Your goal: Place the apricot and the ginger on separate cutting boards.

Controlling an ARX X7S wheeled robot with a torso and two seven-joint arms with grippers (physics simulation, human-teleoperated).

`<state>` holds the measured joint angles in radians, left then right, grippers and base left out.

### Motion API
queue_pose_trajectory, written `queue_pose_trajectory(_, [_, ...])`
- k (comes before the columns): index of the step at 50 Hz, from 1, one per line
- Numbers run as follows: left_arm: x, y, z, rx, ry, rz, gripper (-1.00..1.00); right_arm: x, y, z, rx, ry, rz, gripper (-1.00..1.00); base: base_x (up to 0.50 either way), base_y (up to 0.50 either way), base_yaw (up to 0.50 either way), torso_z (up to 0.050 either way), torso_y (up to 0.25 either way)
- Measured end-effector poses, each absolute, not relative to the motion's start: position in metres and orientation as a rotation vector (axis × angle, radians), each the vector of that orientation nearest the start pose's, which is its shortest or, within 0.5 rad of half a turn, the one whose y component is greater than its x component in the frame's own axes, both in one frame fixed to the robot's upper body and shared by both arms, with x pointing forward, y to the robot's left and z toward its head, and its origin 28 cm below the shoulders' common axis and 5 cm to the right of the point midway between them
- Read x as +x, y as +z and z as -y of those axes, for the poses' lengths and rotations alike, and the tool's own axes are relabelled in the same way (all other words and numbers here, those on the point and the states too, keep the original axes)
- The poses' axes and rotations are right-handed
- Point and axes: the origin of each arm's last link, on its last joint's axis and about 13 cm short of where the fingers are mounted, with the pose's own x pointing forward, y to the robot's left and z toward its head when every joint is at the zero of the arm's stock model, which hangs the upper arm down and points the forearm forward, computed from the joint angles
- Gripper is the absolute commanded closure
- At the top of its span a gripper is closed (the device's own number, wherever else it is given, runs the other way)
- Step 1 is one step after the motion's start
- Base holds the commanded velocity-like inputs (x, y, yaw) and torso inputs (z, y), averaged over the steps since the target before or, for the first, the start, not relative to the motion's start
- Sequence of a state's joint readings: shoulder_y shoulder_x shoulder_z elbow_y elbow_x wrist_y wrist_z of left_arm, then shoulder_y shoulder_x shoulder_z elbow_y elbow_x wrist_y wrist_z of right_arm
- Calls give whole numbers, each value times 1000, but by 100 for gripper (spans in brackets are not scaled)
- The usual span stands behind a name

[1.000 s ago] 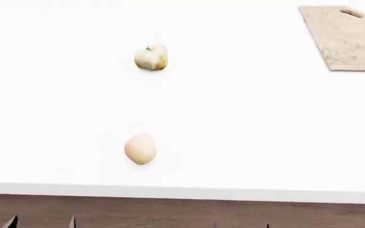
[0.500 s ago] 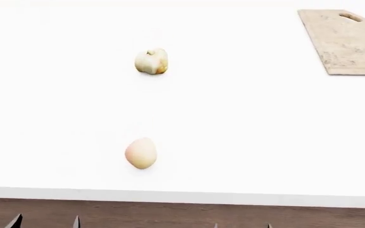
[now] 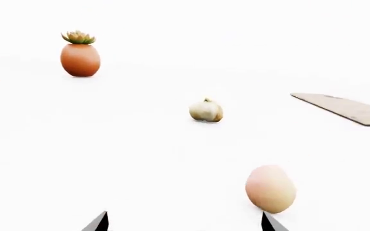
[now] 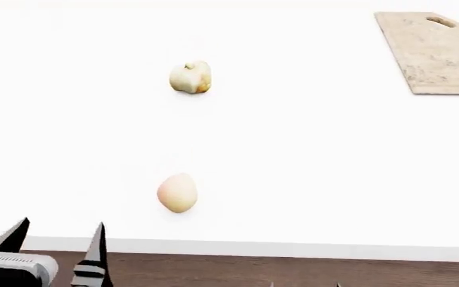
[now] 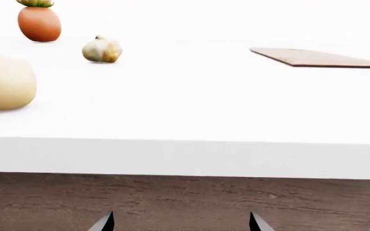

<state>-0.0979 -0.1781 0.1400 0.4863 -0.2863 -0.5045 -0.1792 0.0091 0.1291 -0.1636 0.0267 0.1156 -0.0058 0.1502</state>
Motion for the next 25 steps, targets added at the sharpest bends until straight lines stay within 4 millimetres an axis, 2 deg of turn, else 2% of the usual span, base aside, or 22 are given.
queue_pose_trajectory(5, [218,127,-190,-80,-183,24,-100,209,7,95,-19,11,-34,-100,0,0,0,0,0])
queue_pose_trajectory(11, [224,149,-181,-90,-283,-7,-100,209,6,95,-23,13,-38,-100,0,0,0,0,0])
queue_pose_trajectory(25, [259,154,-158,-59,-452,-116,-100,210,4,95,-25,18,-55,-100,0,0,0,0,0])
